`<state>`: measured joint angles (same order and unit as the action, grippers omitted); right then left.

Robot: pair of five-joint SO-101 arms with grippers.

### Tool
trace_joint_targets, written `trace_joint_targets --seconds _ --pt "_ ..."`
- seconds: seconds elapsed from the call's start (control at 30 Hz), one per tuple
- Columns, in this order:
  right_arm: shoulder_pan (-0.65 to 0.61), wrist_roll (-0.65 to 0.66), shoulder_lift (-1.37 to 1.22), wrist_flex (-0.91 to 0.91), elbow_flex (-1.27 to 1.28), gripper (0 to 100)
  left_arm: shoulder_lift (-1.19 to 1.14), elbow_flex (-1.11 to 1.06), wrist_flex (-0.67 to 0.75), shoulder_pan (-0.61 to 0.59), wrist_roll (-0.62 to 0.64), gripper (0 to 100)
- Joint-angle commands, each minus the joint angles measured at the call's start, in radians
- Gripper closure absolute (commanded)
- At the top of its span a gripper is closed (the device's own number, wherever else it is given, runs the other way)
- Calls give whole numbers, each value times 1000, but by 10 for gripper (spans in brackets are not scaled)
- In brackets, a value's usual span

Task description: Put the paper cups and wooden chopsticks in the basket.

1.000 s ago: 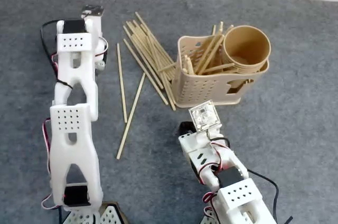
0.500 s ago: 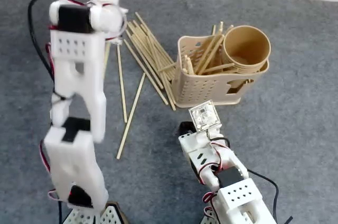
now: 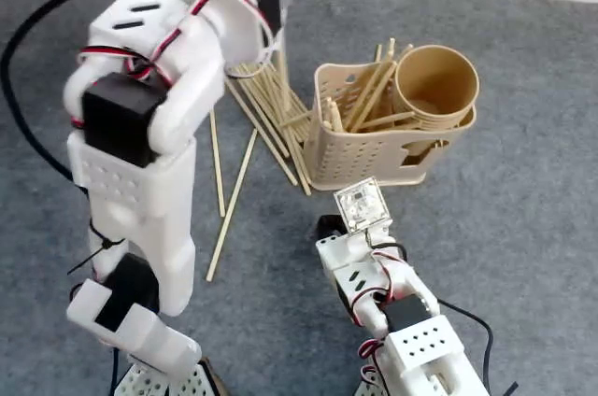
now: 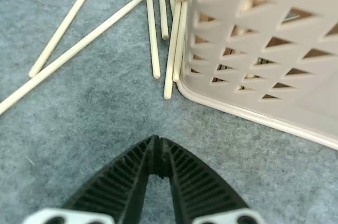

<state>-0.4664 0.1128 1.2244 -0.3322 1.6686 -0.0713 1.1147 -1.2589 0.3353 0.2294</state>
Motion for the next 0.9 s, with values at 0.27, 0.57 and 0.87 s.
trace_joint_targets --seconds 0.27,0.57,0.87 --pt "-2 15 13 19 35 994 -54 7 196 154 18 995" --pt "-2 15 13 19 35 994 -199 7 239 165 18 995" --pt "-2 15 13 19 35 994 -239 13 155 165 18 906"
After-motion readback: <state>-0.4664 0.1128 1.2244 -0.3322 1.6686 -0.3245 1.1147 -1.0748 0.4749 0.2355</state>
